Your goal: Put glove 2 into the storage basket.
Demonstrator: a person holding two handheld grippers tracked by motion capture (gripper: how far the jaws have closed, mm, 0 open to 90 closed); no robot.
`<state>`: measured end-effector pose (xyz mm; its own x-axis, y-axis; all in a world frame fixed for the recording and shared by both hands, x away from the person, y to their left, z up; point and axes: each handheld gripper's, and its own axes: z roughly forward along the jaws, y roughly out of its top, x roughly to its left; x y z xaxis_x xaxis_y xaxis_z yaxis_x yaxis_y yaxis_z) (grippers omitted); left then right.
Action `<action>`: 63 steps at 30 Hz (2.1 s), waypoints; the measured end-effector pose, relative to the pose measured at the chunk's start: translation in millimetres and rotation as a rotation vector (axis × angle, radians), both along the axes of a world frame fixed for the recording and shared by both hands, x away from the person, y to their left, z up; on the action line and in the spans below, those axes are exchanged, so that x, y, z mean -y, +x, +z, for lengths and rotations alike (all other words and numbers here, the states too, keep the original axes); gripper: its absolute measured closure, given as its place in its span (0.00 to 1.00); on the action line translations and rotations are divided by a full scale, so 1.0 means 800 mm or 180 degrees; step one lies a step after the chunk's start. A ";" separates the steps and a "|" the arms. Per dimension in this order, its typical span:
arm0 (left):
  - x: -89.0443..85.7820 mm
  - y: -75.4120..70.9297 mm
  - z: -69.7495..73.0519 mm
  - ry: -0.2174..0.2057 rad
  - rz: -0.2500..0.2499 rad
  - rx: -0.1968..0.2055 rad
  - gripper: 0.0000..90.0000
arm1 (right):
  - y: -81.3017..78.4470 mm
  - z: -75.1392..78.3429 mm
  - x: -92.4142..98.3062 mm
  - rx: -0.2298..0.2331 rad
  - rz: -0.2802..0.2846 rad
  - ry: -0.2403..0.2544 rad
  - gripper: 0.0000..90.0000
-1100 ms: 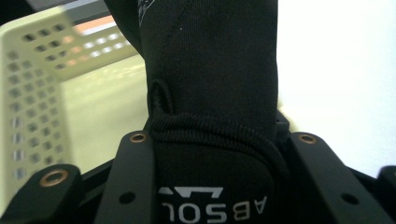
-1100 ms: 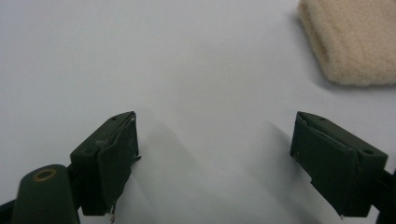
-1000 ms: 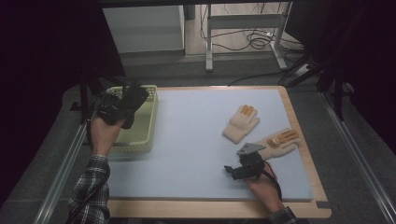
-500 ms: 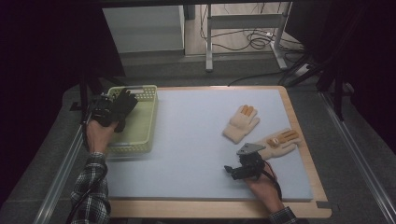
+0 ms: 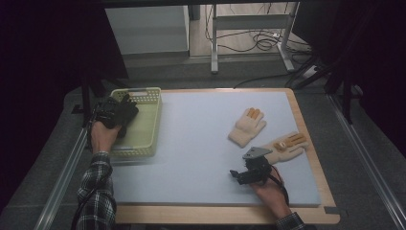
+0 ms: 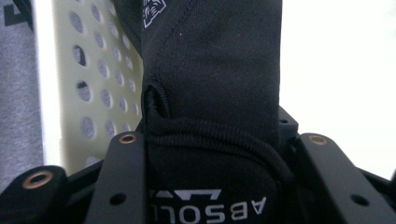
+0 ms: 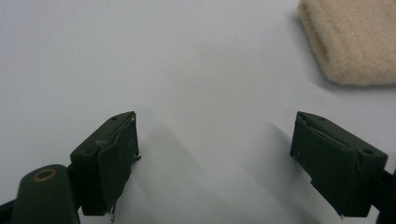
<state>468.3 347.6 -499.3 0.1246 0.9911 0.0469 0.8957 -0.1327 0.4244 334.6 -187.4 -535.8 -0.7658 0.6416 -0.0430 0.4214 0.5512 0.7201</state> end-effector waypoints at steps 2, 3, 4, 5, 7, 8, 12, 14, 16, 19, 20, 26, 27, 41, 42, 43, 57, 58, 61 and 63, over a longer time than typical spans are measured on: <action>0.000 0.001 -0.003 0.0034 -0.0005 -0.0040 0.57 | 0.000 0.000 0.000 0.0000 -0.0001 0.0000 0.17; 0.001 0.002 -0.005 0.0056 -0.0001 -0.0048 0.54 | 0.000 0.000 0.000 0.0001 0.0000 -0.0001 0.17; 0.002 0.002 -0.005 0.0094 -0.0020 -0.0052 0.51 | 0.000 0.000 0.000 0.0001 0.0000 -0.0001 0.17; 0.004 0.003 -0.007 0.0104 -0.0038 -0.0063 0.44 | 0.000 0.000 0.000 0.0002 0.0000 -0.0002 0.17; 0.007 0.003 -0.007 0.0126 -0.0050 -0.0060 0.36 | 0.000 0.000 0.000 0.0000 0.0000 -0.0001 0.17; 0.007 0.003 -0.006 0.0113 -0.0054 -0.0074 0.32 | 0.000 0.000 0.000 0.0001 0.0000 -0.0001 0.17; 0.012 0.002 -0.002 0.0086 -0.0116 -0.0080 0.20 | 0.000 0.000 0.000 0.0001 0.0000 -0.0001 0.17; 0.014 0.000 0.003 0.0067 -0.0143 -0.0053 0.15 | 0.000 0.000 0.000 0.0001 0.0000 -0.0001 0.17; 0.015 -0.004 0.009 -0.0013 -0.0164 0.0009 0.12 | 0.000 0.000 0.000 0.0000 -0.0001 -0.0001 0.17; 0.013 -0.009 0.019 -0.0126 -0.0212 0.0099 0.10 | 0.000 0.000 0.000 0.0000 -0.0001 -0.0001 0.17; 0.013 -0.011 0.022 -0.0163 -0.0223 0.0133 0.10 | 0.000 0.000 0.000 0.0001 0.0000 -0.0002 0.16; 0.009 -0.021 0.029 -0.0399 -0.0314 0.0268 0.06 | 0.000 0.000 0.000 0.0000 -0.0001 -0.0002 0.17; 0.008 -0.023 0.029 -0.0445 -0.0329 0.0296 0.05 | 0.000 0.000 0.000 0.0000 -0.0001 -0.0002 0.17; 0.021 -0.054 0.047 -0.0897 -0.0617 0.0763 0.01 | 0.000 0.000 0.000 0.0000 -0.0001 -0.0011 0.17; 0.023 -0.056 0.048 -0.0898 -0.0664 0.0792 0.01 | 0.000 0.000 0.000 0.0000 0.0000 -0.0011 0.17; 0.025 -0.059 0.050 -0.0897 -0.0698 0.0836 0.00 | 0.000 0.000 0.000 -0.0001 -0.0001 -0.0010 0.17; 0.071 -0.091 0.072 -0.0946 -0.1256 0.1208 0.00 | 0.000 0.000 0.000 -0.0001 0.0001 -0.0014 0.16; 0.075 -0.093 0.073 -0.0971 -0.1284 0.1230 0.00 | 0.000 0.000 0.000 0.0000 0.0001 -0.0014 0.17; 0.088 -0.099 0.077 -0.1002 -0.1403 0.1277 0.00 | 0.000 0.000 0.000 -0.0004 -0.0002 -0.0012 0.17; 0.095 -0.102 0.079 -0.1011 -0.1483 0.1311 0.00 | 0.000 0.000 0.000 -0.0003 -0.0001 -0.0012 0.17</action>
